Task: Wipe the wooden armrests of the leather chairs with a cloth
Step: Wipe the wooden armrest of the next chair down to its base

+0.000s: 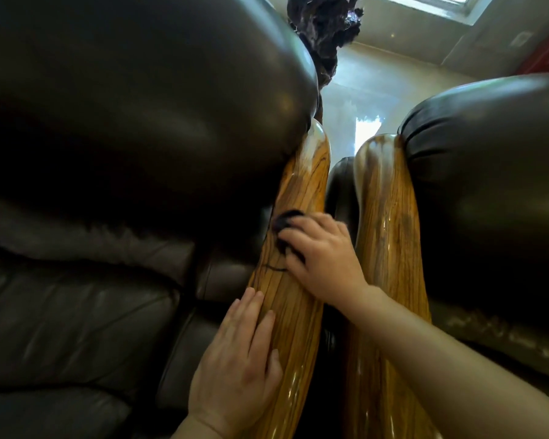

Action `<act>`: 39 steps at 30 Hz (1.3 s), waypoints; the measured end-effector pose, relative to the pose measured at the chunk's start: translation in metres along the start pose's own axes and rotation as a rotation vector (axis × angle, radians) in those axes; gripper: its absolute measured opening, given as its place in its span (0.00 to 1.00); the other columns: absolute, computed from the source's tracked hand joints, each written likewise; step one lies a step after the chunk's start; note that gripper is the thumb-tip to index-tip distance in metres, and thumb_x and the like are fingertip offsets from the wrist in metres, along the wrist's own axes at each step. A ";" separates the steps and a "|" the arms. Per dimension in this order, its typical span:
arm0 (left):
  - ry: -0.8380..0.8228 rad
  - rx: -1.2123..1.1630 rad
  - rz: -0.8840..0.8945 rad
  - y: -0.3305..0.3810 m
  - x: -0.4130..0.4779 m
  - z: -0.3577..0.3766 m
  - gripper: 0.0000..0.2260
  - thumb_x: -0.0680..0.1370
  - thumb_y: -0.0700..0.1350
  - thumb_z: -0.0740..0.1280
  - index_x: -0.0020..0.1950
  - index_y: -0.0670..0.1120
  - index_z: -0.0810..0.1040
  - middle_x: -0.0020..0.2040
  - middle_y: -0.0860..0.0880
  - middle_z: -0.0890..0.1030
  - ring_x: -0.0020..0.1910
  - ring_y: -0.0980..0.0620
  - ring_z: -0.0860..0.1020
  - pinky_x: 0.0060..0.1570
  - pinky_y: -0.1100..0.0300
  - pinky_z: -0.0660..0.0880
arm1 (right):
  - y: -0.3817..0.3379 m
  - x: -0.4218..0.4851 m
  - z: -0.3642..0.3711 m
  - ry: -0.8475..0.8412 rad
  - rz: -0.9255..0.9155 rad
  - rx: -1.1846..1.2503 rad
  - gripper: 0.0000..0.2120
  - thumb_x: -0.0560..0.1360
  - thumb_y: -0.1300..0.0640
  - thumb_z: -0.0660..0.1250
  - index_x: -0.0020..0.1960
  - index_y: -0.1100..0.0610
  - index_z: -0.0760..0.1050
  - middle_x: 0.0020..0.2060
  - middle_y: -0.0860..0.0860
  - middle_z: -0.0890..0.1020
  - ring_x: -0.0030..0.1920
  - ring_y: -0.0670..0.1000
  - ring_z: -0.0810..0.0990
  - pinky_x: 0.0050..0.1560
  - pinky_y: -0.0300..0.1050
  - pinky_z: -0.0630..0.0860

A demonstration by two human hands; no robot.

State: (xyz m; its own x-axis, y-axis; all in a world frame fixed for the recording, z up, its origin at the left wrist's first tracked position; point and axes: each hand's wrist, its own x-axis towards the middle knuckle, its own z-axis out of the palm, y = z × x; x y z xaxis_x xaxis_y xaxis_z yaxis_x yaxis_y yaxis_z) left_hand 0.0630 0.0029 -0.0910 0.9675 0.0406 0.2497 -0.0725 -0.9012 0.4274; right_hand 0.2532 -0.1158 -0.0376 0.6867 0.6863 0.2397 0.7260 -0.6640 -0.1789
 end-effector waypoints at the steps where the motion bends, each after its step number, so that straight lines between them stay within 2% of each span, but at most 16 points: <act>1: -0.008 0.007 0.008 0.000 0.000 -0.001 0.22 0.77 0.49 0.62 0.69 0.42 0.73 0.75 0.41 0.68 0.77 0.45 0.62 0.71 0.47 0.63 | 0.004 0.018 0.003 0.030 0.108 0.009 0.16 0.78 0.49 0.64 0.64 0.49 0.78 0.65 0.48 0.79 0.68 0.55 0.71 0.65 0.55 0.69; 3: -0.016 0.019 0.022 0.001 0.001 -0.003 0.23 0.76 0.50 0.62 0.70 0.43 0.73 0.75 0.42 0.68 0.77 0.45 0.62 0.72 0.47 0.63 | 0.008 0.054 0.010 0.063 0.288 0.050 0.19 0.79 0.51 0.63 0.68 0.52 0.76 0.67 0.51 0.77 0.71 0.56 0.70 0.71 0.56 0.66; 5: -0.006 0.021 0.032 0.000 0.002 -0.002 0.23 0.76 0.49 0.63 0.70 0.43 0.75 0.75 0.43 0.70 0.77 0.45 0.63 0.71 0.46 0.63 | 0.000 0.063 0.014 0.049 0.292 0.026 0.18 0.80 0.50 0.62 0.68 0.52 0.76 0.69 0.51 0.77 0.73 0.57 0.69 0.74 0.59 0.64; 11: 0.063 0.011 0.038 0.000 0.004 0.001 0.21 0.74 0.47 0.63 0.66 0.43 0.79 0.72 0.41 0.74 0.75 0.43 0.67 0.70 0.46 0.66 | -0.003 0.017 0.003 -0.118 -0.209 0.004 0.16 0.82 0.47 0.61 0.68 0.47 0.76 0.70 0.47 0.76 0.76 0.53 0.67 0.77 0.59 0.61; 14: 0.064 0.003 0.038 0.000 0.004 0.001 0.22 0.74 0.47 0.63 0.67 0.43 0.78 0.72 0.42 0.73 0.75 0.44 0.67 0.70 0.47 0.65 | 0.024 0.067 0.014 0.000 0.029 0.016 0.17 0.81 0.48 0.63 0.68 0.49 0.78 0.69 0.49 0.77 0.74 0.56 0.69 0.74 0.61 0.65; 17: 0.054 0.001 0.032 -0.001 0.004 0.001 0.23 0.74 0.48 0.64 0.69 0.45 0.74 0.73 0.43 0.72 0.76 0.45 0.66 0.72 0.48 0.64 | 0.039 0.105 0.024 0.098 0.250 0.084 0.18 0.81 0.50 0.61 0.69 0.54 0.76 0.69 0.53 0.76 0.71 0.57 0.72 0.72 0.55 0.69; 20: 0.052 0.004 0.024 -0.001 0.004 0.001 0.23 0.74 0.47 0.64 0.68 0.44 0.77 0.73 0.43 0.72 0.75 0.45 0.66 0.72 0.48 0.63 | 0.044 0.119 0.029 0.133 0.539 0.202 0.19 0.83 0.48 0.58 0.71 0.54 0.73 0.69 0.53 0.74 0.66 0.56 0.75 0.63 0.51 0.74; 22: 0.052 0.012 0.023 0.000 0.004 0.001 0.22 0.74 0.47 0.64 0.68 0.44 0.77 0.73 0.43 0.72 0.75 0.45 0.66 0.73 0.49 0.62 | 0.045 0.121 0.030 0.129 0.696 0.260 0.18 0.83 0.47 0.56 0.67 0.55 0.74 0.63 0.55 0.76 0.60 0.57 0.78 0.55 0.52 0.77; 24: 0.051 0.009 0.026 -0.001 0.004 0.002 0.22 0.74 0.47 0.64 0.68 0.44 0.77 0.73 0.42 0.72 0.76 0.45 0.65 0.73 0.49 0.62 | 0.039 0.105 0.030 0.134 0.771 0.297 0.17 0.83 0.48 0.56 0.64 0.56 0.74 0.60 0.56 0.76 0.56 0.57 0.79 0.52 0.52 0.77; 25: 0.053 0.011 0.029 -0.002 0.004 0.003 0.22 0.74 0.47 0.64 0.68 0.44 0.77 0.72 0.42 0.72 0.76 0.45 0.65 0.73 0.48 0.63 | 0.032 0.091 0.029 0.129 0.769 0.290 0.18 0.83 0.48 0.56 0.66 0.56 0.73 0.62 0.56 0.76 0.58 0.57 0.79 0.55 0.52 0.78; 27: 0.054 0.026 0.036 -0.003 0.003 0.004 0.22 0.74 0.47 0.64 0.68 0.43 0.77 0.72 0.41 0.73 0.76 0.44 0.65 0.71 0.47 0.64 | 0.009 0.056 0.026 0.117 0.669 0.210 0.21 0.83 0.49 0.58 0.73 0.54 0.69 0.69 0.55 0.73 0.67 0.56 0.74 0.66 0.55 0.75; 29: 0.064 0.029 0.043 -0.003 0.004 0.005 0.22 0.73 0.46 0.64 0.67 0.43 0.77 0.72 0.40 0.73 0.75 0.43 0.66 0.69 0.45 0.67 | -0.013 0.028 0.020 0.092 0.452 0.104 0.20 0.83 0.49 0.59 0.73 0.54 0.71 0.73 0.54 0.71 0.74 0.58 0.68 0.73 0.58 0.68; 31: 0.080 0.021 0.053 -0.003 0.004 0.006 0.22 0.73 0.46 0.64 0.67 0.44 0.76 0.71 0.40 0.73 0.74 0.42 0.67 0.68 0.44 0.68 | -0.020 0.020 0.015 0.039 0.192 0.028 0.18 0.83 0.47 0.58 0.69 0.50 0.76 0.73 0.50 0.73 0.77 0.57 0.65 0.76 0.60 0.62; 34: 0.081 0.017 0.053 -0.003 0.005 0.005 0.23 0.73 0.47 0.65 0.68 0.45 0.76 0.72 0.41 0.73 0.74 0.43 0.68 0.68 0.45 0.68 | -0.001 0.040 0.011 -0.089 -0.085 0.009 0.16 0.82 0.43 0.58 0.64 0.44 0.79 0.70 0.45 0.77 0.76 0.53 0.67 0.76 0.59 0.61; 36: 0.070 0.019 0.034 -0.002 0.006 0.005 0.23 0.73 0.47 0.65 0.67 0.44 0.78 0.72 0.41 0.73 0.75 0.43 0.67 0.69 0.45 0.67 | 0.014 0.067 0.014 -0.136 -0.119 -0.038 0.15 0.82 0.42 0.59 0.61 0.44 0.81 0.66 0.45 0.79 0.74 0.53 0.69 0.76 0.59 0.62; 39: 0.063 0.018 0.026 0.000 0.005 0.004 0.22 0.73 0.46 0.64 0.66 0.43 0.78 0.72 0.42 0.73 0.75 0.43 0.67 0.70 0.46 0.67 | 0.014 0.097 0.017 -0.130 -0.036 -0.082 0.14 0.80 0.45 0.61 0.54 0.46 0.84 0.59 0.46 0.83 0.70 0.55 0.73 0.75 0.60 0.63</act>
State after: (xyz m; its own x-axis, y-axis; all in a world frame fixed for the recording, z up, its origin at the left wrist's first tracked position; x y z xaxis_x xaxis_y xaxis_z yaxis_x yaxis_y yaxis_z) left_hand 0.0689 0.0017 -0.0932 0.9482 0.0433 0.3147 -0.0928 -0.9097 0.4047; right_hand 0.3305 -0.0535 -0.0331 0.6631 0.7391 0.1181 0.7485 -0.6567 -0.0924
